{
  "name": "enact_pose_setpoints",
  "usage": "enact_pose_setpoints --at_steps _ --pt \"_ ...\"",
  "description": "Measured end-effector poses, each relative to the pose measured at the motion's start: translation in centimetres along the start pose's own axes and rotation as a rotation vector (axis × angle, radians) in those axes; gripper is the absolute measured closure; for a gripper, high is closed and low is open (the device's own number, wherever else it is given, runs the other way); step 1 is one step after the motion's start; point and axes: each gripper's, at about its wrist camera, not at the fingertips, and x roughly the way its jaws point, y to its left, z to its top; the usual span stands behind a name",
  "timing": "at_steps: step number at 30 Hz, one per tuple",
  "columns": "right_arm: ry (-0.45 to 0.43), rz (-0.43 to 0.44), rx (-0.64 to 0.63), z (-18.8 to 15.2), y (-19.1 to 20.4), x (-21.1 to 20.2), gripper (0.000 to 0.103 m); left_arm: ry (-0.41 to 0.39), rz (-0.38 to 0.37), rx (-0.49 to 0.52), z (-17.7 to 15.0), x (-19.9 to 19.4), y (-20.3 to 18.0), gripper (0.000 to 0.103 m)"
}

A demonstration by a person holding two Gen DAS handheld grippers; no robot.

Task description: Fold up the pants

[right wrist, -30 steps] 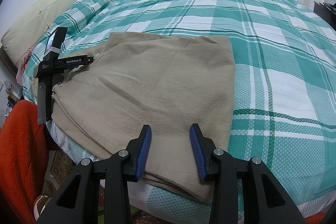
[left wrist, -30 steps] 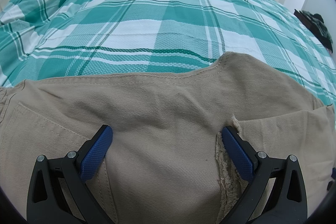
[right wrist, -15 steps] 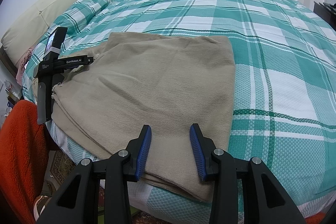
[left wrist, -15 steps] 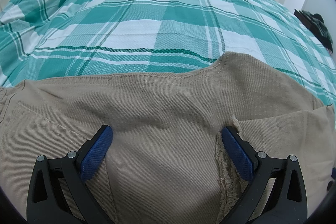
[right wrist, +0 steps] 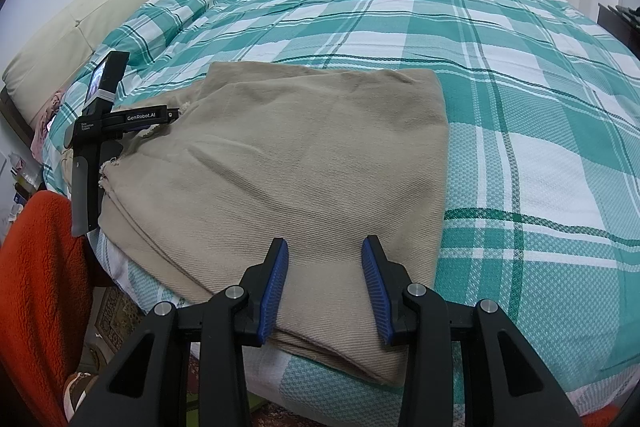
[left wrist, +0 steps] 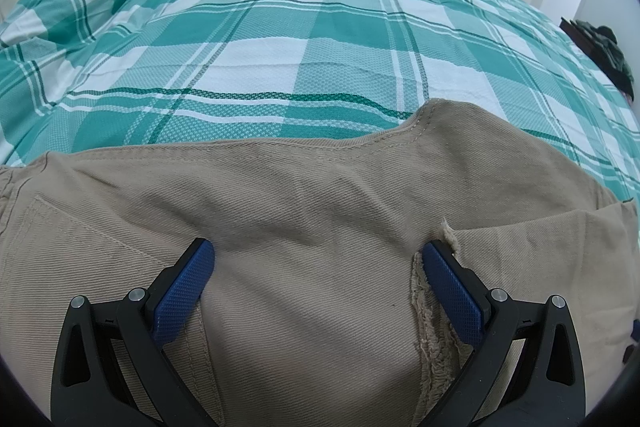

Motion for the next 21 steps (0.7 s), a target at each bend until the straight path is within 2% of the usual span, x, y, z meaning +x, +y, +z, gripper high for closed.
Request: enact_pose_setpoints --at_steps 21 --pt "-0.004 0.015 -0.003 0.11 -0.07 0.04 0.063 0.000 0.000 0.000 0.00 -0.01 -0.05 0.000"
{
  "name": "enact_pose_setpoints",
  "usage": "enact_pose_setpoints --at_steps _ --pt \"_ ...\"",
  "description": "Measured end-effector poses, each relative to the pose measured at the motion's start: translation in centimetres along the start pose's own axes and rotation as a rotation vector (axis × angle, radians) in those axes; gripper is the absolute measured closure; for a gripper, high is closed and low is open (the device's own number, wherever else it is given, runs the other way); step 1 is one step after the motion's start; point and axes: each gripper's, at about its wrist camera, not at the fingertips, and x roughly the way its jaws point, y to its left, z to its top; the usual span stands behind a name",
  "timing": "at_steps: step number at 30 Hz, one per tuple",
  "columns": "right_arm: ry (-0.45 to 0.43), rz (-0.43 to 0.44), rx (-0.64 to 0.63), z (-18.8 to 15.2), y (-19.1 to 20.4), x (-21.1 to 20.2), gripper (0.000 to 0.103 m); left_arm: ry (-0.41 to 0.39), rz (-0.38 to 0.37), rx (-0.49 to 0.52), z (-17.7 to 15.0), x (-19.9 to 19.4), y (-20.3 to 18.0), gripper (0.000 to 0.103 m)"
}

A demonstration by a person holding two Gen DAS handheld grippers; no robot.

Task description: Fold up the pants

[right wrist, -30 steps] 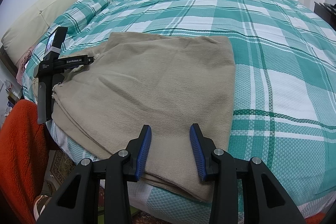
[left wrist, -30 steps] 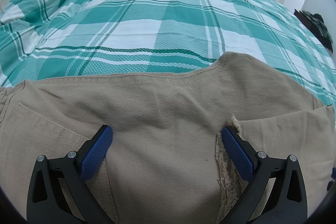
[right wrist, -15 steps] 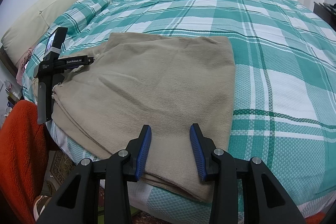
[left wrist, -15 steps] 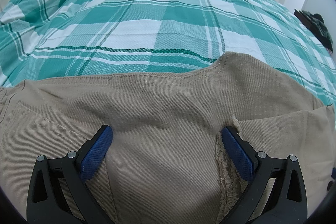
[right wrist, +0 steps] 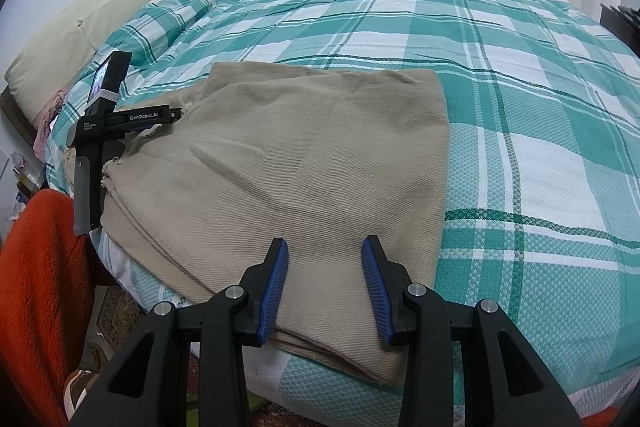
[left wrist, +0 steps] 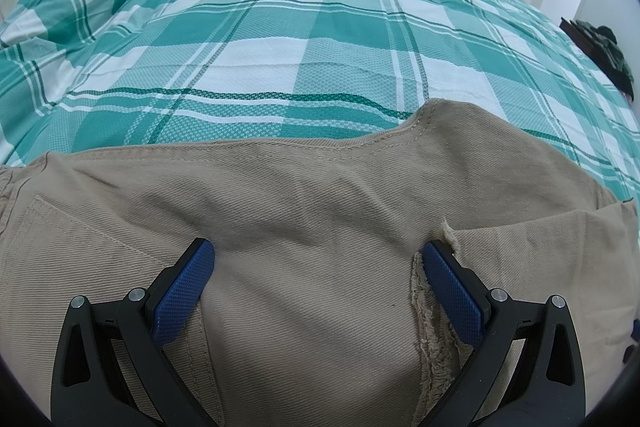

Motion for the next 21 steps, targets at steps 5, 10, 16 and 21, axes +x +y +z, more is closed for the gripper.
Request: enact_pose_setpoints --at_steps 5,10,16,21 --pt "-0.002 0.003 0.004 -0.08 -0.16 0.05 0.063 0.000 0.000 0.000 -0.01 0.01 0.00 0.000" --pt "-0.001 0.004 0.003 -0.06 -0.20 0.08 0.063 0.000 0.000 0.000 -0.02 0.01 0.01 0.000" --pt "-0.003 0.004 0.001 -0.07 -0.33 0.06 0.063 0.000 0.000 0.000 -0.03 0.01 0.00 0.000" --pt "-0.006 0.005 0.000 -0.13 -0.37 0.07 0.063 0.000 0.000 0.000 -0.03 0.00 0.00 0.000"
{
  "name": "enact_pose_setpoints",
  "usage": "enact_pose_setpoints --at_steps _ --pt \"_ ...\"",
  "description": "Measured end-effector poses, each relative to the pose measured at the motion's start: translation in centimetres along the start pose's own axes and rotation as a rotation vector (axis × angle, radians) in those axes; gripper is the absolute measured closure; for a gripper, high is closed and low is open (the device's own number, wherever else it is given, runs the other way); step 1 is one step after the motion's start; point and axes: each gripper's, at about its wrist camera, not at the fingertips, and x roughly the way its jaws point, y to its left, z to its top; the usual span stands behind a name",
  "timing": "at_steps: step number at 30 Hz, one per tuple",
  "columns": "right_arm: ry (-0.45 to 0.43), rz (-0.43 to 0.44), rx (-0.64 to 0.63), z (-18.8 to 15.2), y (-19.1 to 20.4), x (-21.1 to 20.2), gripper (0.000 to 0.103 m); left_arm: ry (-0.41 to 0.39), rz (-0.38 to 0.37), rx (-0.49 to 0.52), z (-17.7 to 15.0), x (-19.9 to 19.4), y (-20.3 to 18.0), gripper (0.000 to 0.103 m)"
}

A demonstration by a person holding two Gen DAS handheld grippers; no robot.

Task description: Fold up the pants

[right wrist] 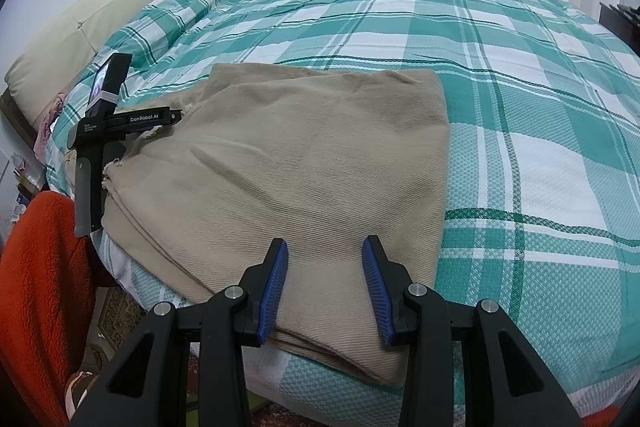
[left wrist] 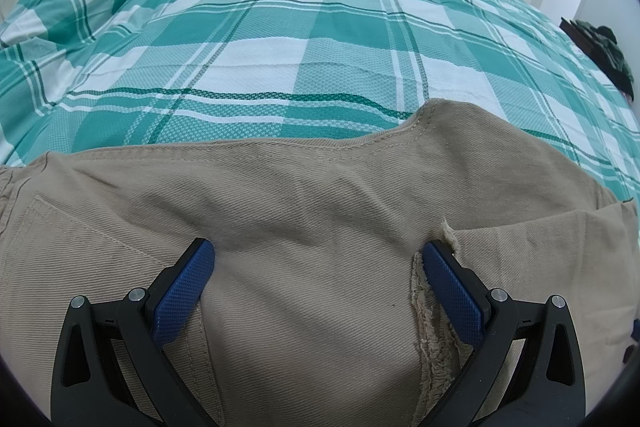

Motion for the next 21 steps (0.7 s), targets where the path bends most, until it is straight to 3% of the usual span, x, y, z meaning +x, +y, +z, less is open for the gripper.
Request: enact_pose_setpoints --at_steps 21 --pt "-0.001 0.005 -0.015 -0.25 0.16 0.02 0.056 0.000 -0.001 0.000 -0.01 -0.02 -0.01 0.000"
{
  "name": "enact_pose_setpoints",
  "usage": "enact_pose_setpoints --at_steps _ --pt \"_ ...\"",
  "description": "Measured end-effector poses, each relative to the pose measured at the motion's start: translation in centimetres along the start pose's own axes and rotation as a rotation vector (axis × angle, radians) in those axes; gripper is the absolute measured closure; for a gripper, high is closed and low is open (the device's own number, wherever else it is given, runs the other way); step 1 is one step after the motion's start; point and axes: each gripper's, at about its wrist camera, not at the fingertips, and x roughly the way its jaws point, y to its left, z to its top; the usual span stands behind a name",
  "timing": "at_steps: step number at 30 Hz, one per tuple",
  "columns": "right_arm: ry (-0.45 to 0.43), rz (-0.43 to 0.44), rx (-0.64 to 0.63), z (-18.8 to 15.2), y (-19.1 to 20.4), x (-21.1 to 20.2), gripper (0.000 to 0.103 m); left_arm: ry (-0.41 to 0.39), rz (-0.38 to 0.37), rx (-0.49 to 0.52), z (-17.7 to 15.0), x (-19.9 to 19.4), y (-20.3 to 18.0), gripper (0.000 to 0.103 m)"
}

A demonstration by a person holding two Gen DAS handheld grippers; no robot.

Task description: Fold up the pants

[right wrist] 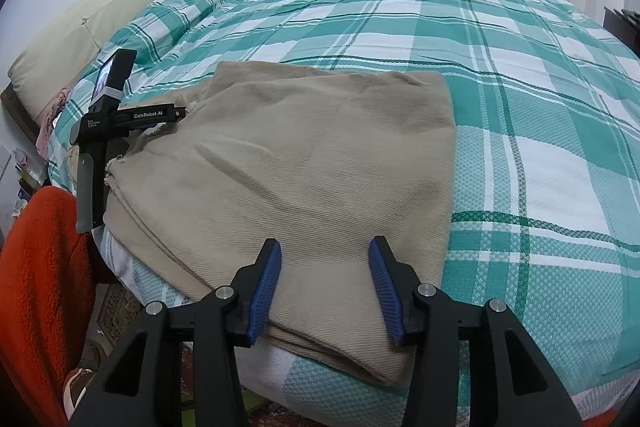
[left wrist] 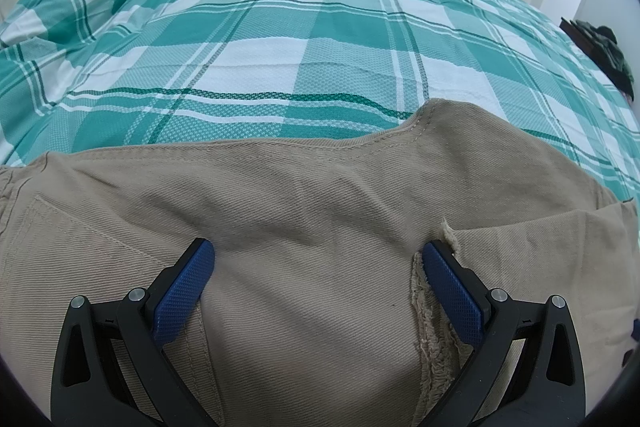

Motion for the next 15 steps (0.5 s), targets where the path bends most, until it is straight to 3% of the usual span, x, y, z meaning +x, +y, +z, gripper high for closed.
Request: enact_pose_setpoints --at_steps 15 --pt "-0.004 -0.002 -0.006 -0.21 0.24 0.02 0.054 0.000 0.000 0.000 0.02 -0.02 -0.01 0.000"
